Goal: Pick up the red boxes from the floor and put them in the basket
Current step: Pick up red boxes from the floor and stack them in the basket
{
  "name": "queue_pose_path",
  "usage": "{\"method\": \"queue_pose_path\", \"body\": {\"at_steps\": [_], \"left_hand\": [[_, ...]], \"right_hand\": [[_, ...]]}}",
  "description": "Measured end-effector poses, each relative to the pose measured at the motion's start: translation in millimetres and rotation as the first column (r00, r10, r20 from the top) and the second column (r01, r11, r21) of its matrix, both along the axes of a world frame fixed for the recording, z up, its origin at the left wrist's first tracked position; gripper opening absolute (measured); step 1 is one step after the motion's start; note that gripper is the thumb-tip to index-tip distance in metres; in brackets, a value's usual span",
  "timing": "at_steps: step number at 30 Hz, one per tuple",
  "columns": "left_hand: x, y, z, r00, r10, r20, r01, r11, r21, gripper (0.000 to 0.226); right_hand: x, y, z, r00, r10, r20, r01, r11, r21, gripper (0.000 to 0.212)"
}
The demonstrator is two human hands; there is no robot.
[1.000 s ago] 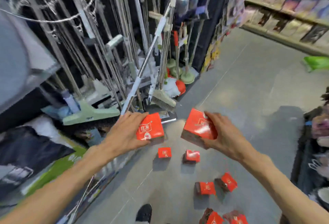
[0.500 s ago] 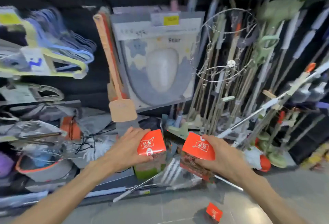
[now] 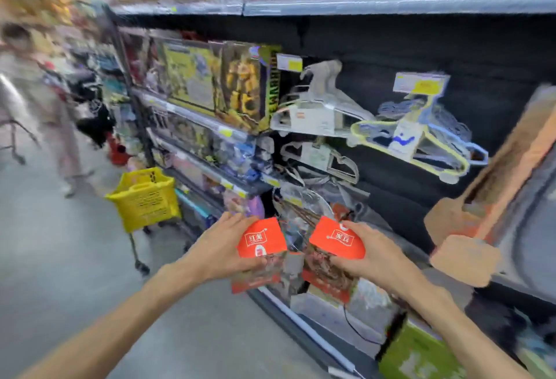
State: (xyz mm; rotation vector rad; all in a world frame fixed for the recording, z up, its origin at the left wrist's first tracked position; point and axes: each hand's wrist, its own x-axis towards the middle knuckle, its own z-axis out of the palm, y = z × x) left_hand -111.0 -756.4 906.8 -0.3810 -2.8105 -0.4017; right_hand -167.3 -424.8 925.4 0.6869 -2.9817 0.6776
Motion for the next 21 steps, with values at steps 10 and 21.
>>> {"method": "queue_pose_path", "body": {"at_steps": [10,21], "left_hand": [[38,-283,7,0.895,0.445,0.034,-0.446,0.894,0.040,0.096],[5,-514,-3,0.697,0.716,0.051,-0.717,0.695,0.053,0.097]], "right_hand": [[-88,-319,19,0.923,0.383,0.011,-0.382,0.922,-0.065,0.080],[-210,-627,1,0.748,0.664,0.023,-0.661,0.747,-0.063,0.091]]}}
